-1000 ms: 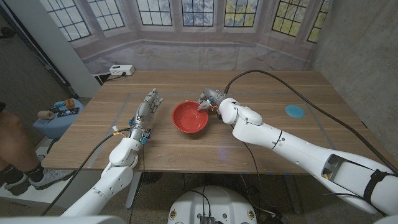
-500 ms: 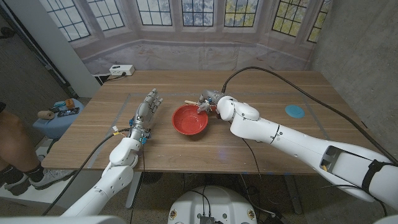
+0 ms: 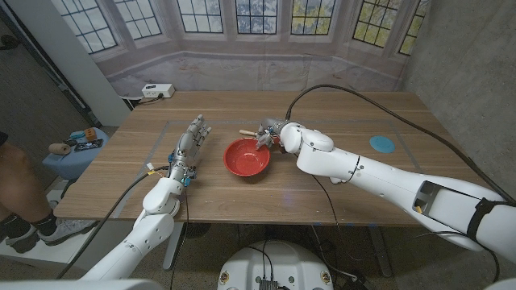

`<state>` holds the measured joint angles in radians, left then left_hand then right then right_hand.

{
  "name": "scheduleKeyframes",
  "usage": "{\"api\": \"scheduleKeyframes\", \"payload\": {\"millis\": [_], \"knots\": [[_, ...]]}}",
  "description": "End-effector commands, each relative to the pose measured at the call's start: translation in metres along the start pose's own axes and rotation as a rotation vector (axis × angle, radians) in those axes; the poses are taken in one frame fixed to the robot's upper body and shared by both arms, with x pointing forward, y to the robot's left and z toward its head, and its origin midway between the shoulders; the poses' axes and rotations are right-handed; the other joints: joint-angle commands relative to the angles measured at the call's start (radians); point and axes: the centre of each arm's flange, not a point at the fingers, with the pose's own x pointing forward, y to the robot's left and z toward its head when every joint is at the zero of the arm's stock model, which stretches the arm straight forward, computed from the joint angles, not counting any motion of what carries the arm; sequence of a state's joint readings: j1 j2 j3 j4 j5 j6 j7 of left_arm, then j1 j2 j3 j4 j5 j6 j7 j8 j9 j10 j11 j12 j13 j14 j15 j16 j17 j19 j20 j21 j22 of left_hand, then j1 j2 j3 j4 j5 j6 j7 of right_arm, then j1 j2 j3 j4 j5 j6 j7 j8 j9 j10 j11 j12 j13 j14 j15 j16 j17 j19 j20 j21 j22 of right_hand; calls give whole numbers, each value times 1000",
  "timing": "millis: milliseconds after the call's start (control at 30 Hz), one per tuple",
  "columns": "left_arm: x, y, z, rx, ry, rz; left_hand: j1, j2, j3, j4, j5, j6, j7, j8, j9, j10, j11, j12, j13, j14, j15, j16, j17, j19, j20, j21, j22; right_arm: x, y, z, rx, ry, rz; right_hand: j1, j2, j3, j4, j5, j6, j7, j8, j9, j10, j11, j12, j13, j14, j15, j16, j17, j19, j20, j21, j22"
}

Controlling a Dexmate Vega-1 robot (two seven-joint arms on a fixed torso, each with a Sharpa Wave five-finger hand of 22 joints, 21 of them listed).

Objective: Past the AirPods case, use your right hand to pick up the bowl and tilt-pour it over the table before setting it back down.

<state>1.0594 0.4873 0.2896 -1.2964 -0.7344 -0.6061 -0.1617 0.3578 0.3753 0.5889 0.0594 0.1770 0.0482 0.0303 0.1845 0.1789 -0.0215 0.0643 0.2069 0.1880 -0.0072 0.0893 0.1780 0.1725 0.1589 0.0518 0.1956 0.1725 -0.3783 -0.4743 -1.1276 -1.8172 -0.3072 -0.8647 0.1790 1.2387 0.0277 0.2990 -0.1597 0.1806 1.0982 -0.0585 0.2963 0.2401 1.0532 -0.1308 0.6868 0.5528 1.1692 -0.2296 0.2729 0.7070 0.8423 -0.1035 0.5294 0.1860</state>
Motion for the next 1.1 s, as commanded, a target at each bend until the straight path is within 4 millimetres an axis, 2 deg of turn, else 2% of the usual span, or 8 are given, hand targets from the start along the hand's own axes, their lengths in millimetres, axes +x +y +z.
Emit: {"api": "scheduleKeyframes", "payload": {"millis": [33, 533, 600, 1100], "knots": [[0, -1, -1, -5, 1, 2, -259, -246, 10, -2, 7, 8, 0, 2, 2, 3, 2, 0, 4, 4, 5, 1, 0, 6, 6, 1, 3, 3, 3, -2, -6, 8, 24, 12, 5, -1, 3, 7, 2, 7, 2, 1, 4, -2, 1, 3, 4, -4, -5, 6, -4, -9, 11, 3], [-3, -3, -1, -6, 1, 5, -258, -246, 11, -3, 7, 8, -1, 2, 2, 2, 3, 0, 4, 4, 5, 1, 0, 5, 6, 0, 3, 2, 7, -1, -14, -6, 28, 0, 7, -6, 10, 6, -10, 2, -6, 3, -8, -2, -3, 8, -10, 0, -19, 6, -15, -7, 12, 2], [-3, -2, -1, -5, 1, 5, -258, -246, 12, -3, 6, 8, -1, 2, 2, 3, 3, 0, 4, 4, 4, 1, 0, 5, 7, 0, 3, 2, 8, 0, -13, -5, 30, -4, 9, -10, 12, 4, -33, 3, -16, 3, -19, 1, -8, 8, -11, -1, -22, 5, -22, -6, 12, 2], [-3, -3, -1, -5, 5, -4, -257, -246, 13, -5, 6, 9, -1, 2, 2, 3, 2, 0, 4, 5, 4, 1, 0, 5, 8, 0, 3, -2, 12, -1, -13, -16, 30, -41, 6, -35, 24, -1, -90, 23, -47, 4, -67, 24, -60, -39, -48, 14, -38, 0, -44, 12, 8, 1]]}}
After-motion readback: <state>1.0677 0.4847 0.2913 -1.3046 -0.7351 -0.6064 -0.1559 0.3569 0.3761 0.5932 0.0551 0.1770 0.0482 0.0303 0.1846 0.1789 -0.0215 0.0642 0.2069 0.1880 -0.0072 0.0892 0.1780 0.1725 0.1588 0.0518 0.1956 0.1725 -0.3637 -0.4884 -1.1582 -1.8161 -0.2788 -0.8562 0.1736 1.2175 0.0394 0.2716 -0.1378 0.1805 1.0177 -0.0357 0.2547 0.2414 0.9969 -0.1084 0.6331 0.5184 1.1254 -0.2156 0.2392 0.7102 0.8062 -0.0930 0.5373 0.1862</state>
